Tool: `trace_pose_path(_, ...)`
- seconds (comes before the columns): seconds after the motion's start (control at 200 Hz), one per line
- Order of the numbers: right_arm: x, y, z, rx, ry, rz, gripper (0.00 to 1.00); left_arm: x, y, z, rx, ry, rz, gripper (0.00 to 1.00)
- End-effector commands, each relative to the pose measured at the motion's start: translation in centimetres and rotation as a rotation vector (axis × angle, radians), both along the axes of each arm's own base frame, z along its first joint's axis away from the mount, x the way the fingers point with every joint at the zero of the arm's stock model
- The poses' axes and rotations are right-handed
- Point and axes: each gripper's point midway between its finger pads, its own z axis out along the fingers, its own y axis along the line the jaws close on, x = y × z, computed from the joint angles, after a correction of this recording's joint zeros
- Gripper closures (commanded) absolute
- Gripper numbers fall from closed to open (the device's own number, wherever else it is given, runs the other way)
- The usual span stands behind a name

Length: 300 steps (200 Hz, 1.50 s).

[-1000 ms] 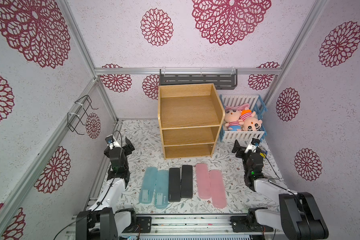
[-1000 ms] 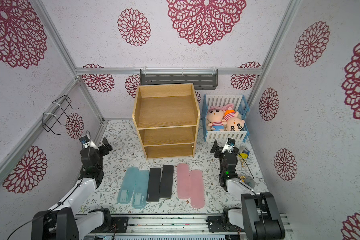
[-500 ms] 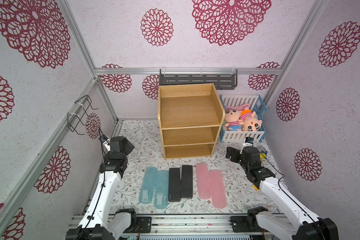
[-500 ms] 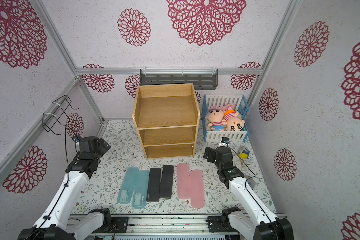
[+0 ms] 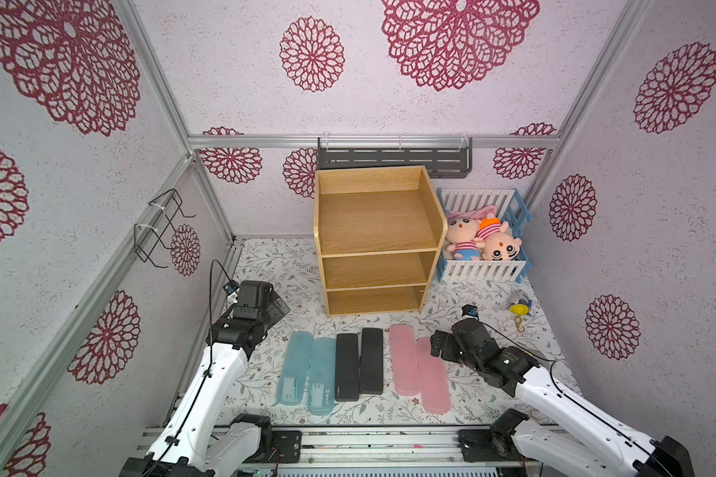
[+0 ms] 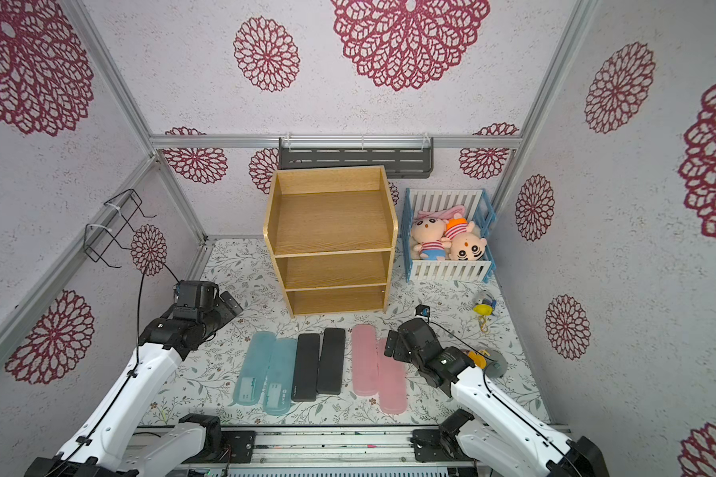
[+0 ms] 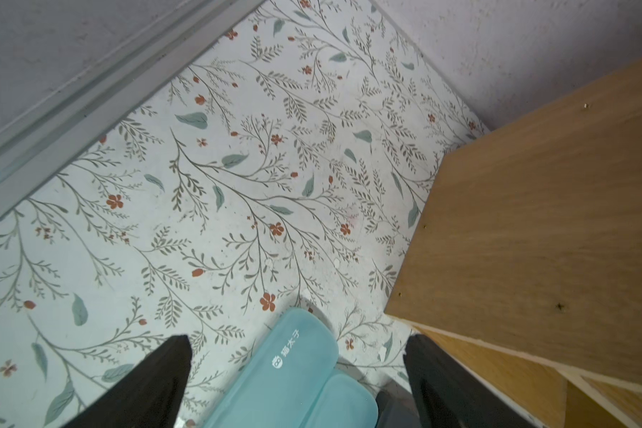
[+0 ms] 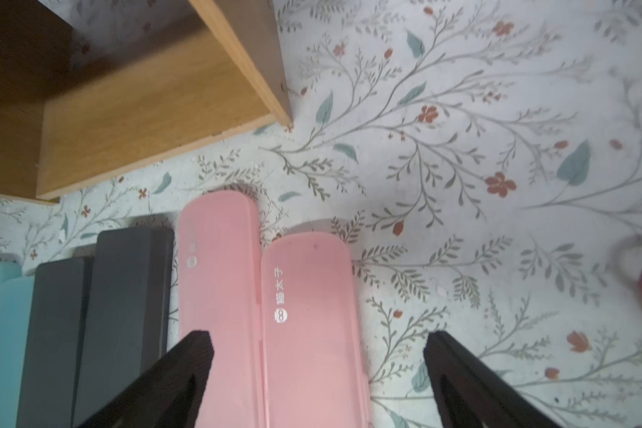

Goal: Place the pencil cases on the shelf according to color
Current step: Pick up the pencil case from the center of the board.

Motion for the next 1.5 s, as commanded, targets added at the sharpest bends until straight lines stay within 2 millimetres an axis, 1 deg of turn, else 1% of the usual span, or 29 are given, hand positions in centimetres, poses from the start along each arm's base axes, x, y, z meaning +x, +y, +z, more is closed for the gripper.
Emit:
trace_pose_path(0.0, -1.1, -0.4, -1.3, -0.051, 0.067, -0.074, 0.03, -1.0, -1.8, -1.6, -0.035, 0.078, -0.056, 0.03)
trace_pose_path(0.08, -2.0, -0.5, -2.5, -0.096, 0.106, -0.092, 0.03, -1.2, -3.0, -2.2, -0.054, 0.088, -0.095, 0.03)
trace_pose_path(0.24, -3.2, 0.1, -3.2, -0.085, 0.126, -0.098, 0.04, -1.6, -4.9, -2.9, -0.062, 0.088, -0.143, 0.03)
trace_pose_path(0.375, -4.1, 0.7, -4.2, -0.091, 0.158, -0.076, 0.04, -1.9, -5.7, -3.4, -0.064, 0.093, -0.163, 0.03)
trace_pose_path(0.53, -4.9, 1.3, -4.9, -0.103, 0.176, -0.063, 0.04, -1.9, -5.8, -3.4, -0.062, 0.087, -0.168, 0.03)
trace_pose_path(0.735, -5.4, 1.2, -5.6, -0.110, 0.188, -0.066, 0.04, -2.7, -5.9, -3.2, -0.077, 0.068, -0.176, 0.03)
trace_pose_path(0.956, -5.8, 2.8, -6.2, -0.108, 0.208, -0.017, 0.03, -3.3, -5.6, -3.0, -0.089, 0.043, -0.163, 0.03)
trace_pose_path(1.071, -6.1, 2.4, -6.9, -0.133, 0.224, -0.021, 0.01, -3.5, -5.6, -3.1, -0.090, 0.043, -0.163, 0.03)
trace_pose_path(1.156, -6.1, 2.4, -7.2, -0.136, 0.221, -0.021, 0.01, -3.5, -5.6, -3.2, -0.093, 0.046, -0.165, 0.03)
trace_pose_path(1.316, -5.7, 3.0, -7.4, -0.133, 0.211, 0.002, 0.01, -3.4, -5.7, -3.4, -0.095, 0.049, -0.164, 0.03)
trace_pose_path(1.431, -5.7, 3.6, -8.1, -0.147, 0.229, 0.035, 0.01, -3.3, -5.8, -3.6, -0.101, 0.049, -0.165, 0.03)
trace_pose_path(1.496, -5.7, 3.5, -8.7, -0.163, 0.244, 0.036, 0.01, -3.3, -5.9, -3.7, -0.105, 0.050, -0.166, 0.03)
